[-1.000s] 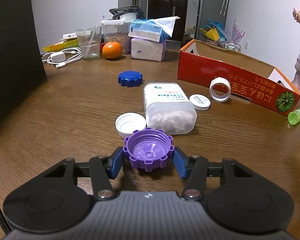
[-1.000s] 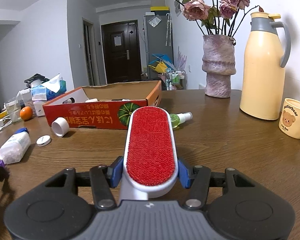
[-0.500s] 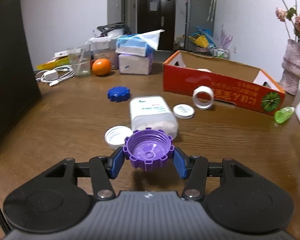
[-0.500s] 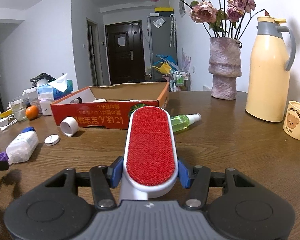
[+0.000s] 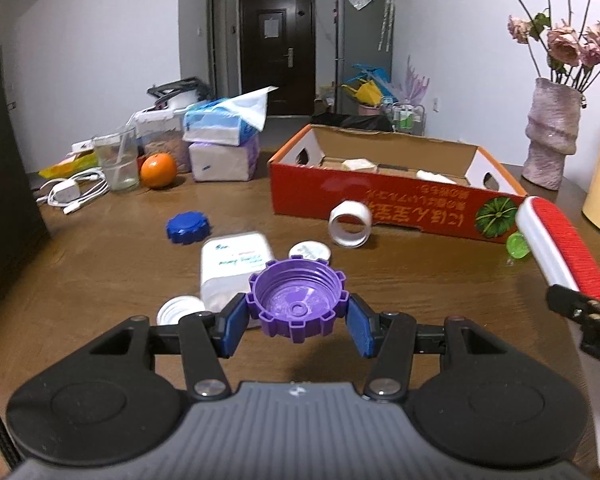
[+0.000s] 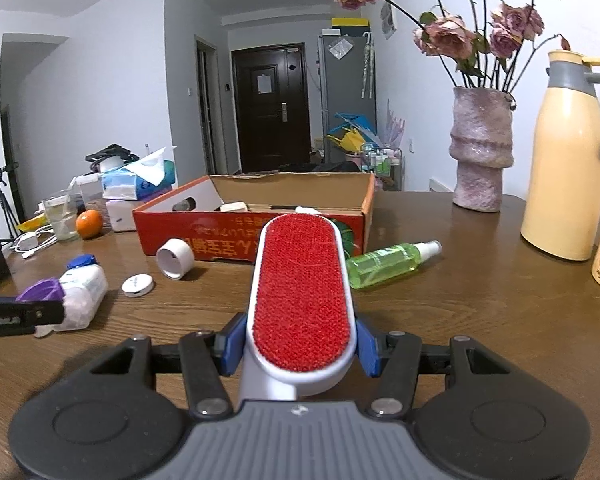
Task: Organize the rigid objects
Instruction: 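Carry the purple cap and red lint brush toward the cardboard box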
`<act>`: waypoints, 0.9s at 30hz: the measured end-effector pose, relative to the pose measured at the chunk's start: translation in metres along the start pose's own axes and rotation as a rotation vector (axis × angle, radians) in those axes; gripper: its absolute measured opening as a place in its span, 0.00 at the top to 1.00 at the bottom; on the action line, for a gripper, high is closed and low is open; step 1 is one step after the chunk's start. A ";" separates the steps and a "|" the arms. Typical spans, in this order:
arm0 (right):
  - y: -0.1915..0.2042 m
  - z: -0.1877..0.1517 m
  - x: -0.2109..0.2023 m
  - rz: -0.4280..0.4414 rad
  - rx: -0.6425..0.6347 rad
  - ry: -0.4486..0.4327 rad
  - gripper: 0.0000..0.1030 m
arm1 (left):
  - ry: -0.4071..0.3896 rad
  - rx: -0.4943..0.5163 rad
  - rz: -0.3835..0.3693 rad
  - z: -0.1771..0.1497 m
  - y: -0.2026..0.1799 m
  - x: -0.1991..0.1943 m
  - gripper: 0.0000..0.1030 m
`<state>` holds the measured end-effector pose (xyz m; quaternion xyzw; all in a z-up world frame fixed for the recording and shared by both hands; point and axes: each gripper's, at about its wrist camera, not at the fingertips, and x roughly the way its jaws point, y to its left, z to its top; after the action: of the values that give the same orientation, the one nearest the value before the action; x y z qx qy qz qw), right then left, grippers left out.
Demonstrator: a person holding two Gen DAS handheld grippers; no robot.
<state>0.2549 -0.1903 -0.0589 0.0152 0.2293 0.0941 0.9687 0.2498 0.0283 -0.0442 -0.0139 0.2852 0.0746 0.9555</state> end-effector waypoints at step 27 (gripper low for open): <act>0.018 0.030 0.022 0.018 -0.022 -0.004 0.47 | -0.037 0.046 -0.059 0.045 -0.036 0.025 0.48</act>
<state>0.2844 -0.1684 -0.0409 0.0066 0.2262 0.1051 0.9684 0.3003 -0.0005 -0.0204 0.0011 0.2684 0.0402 0.9625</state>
